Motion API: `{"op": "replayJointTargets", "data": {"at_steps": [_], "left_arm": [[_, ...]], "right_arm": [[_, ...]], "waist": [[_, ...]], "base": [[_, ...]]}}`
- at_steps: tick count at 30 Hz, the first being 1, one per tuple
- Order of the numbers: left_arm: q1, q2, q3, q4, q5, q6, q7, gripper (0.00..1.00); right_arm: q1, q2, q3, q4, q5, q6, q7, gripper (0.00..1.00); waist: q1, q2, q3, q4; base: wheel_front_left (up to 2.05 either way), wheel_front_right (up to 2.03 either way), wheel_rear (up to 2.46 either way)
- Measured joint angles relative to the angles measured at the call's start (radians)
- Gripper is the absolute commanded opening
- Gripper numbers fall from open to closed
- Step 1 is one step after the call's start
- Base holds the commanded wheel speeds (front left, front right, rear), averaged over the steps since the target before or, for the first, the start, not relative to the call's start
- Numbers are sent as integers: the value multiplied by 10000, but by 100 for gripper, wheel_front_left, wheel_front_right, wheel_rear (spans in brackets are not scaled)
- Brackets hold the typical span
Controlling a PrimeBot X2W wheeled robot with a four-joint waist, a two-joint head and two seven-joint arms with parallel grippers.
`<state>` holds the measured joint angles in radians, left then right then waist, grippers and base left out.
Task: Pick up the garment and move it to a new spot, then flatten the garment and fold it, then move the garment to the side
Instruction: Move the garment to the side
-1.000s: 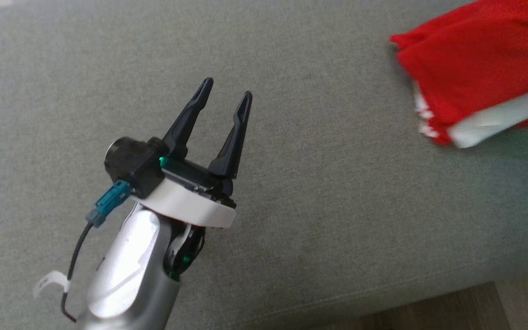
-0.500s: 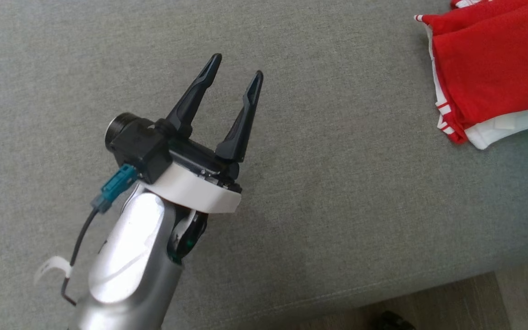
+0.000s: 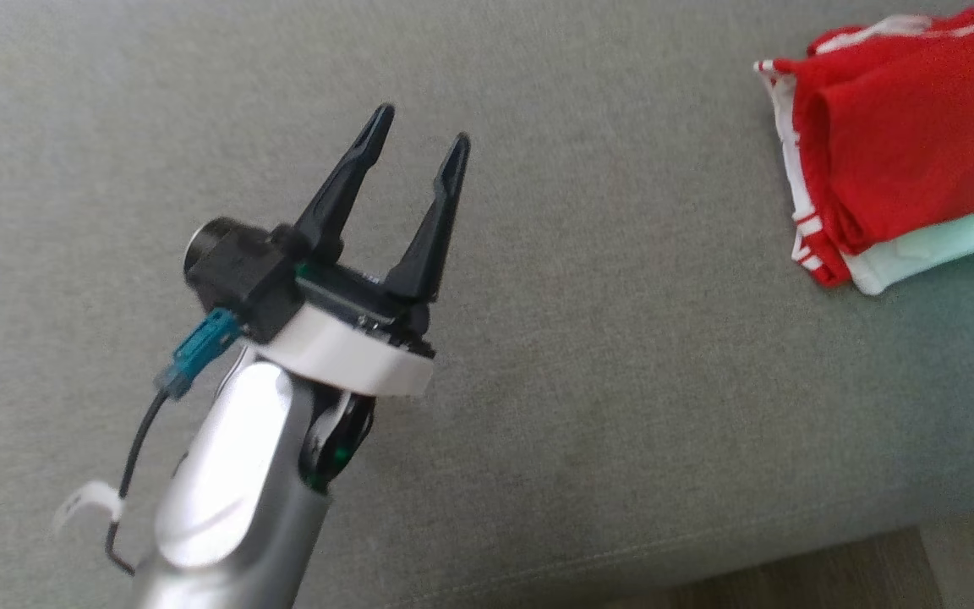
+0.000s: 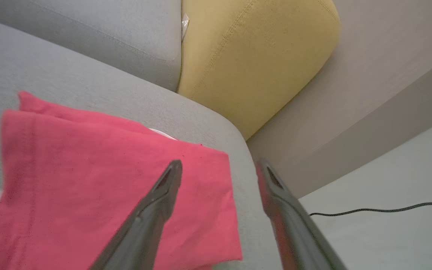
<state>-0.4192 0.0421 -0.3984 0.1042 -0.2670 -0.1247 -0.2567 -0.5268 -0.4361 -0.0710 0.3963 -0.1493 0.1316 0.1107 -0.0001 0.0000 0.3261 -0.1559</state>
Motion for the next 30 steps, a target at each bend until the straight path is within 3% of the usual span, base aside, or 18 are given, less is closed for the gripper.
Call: {"op": "replayJointTargets", "data": {"at_steps": [10,20,30], "left_arm": [[1453,2,1383,-209,-90,2,0,100],[3153,19,1996,-332,-157,59,0,100],[4242,31,2182,-362,-159,462,0,100]], "right_arm": [[936,1555,539,-1806,1691,0,-1018,100],[3097,3450,407,-2034,2583,0,-2633,100],[4329,3864,754,-1488,2995,0,-3413,100]], "waist": [[-1,0,-1467,447],[-2,1,-2576,1006],[-1,0,-3142,1210]], "base": [[0,0,0],[0,0,0],[0,0,0]]}}
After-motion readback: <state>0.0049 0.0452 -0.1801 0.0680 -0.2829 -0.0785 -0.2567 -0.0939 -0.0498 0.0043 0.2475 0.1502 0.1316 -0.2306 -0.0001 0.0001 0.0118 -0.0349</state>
